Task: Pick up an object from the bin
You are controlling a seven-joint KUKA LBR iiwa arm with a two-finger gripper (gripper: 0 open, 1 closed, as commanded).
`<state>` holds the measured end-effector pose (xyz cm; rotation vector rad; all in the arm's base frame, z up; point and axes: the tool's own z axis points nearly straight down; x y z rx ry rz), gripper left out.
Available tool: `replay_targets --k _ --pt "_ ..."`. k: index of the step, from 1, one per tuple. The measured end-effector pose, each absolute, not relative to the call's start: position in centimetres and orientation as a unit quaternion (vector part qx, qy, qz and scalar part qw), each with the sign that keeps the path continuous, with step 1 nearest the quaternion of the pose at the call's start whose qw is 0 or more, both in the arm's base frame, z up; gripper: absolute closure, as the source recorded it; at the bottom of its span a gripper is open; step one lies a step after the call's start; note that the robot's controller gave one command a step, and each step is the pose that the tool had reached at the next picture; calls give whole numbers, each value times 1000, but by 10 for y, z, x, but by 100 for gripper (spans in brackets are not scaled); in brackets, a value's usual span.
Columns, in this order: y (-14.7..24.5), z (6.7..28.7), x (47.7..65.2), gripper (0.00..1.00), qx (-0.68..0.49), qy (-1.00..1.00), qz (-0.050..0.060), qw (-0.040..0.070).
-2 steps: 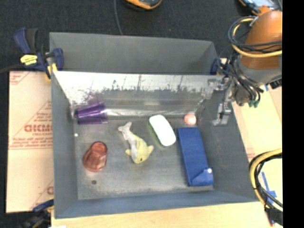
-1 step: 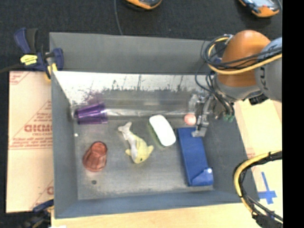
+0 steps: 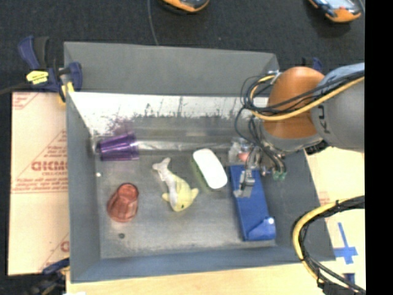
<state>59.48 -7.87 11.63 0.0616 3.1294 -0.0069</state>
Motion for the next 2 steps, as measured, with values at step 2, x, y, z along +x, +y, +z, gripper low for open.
replay_targets --k 2 --pt "-28 125 599 0 61 998 -1 2"
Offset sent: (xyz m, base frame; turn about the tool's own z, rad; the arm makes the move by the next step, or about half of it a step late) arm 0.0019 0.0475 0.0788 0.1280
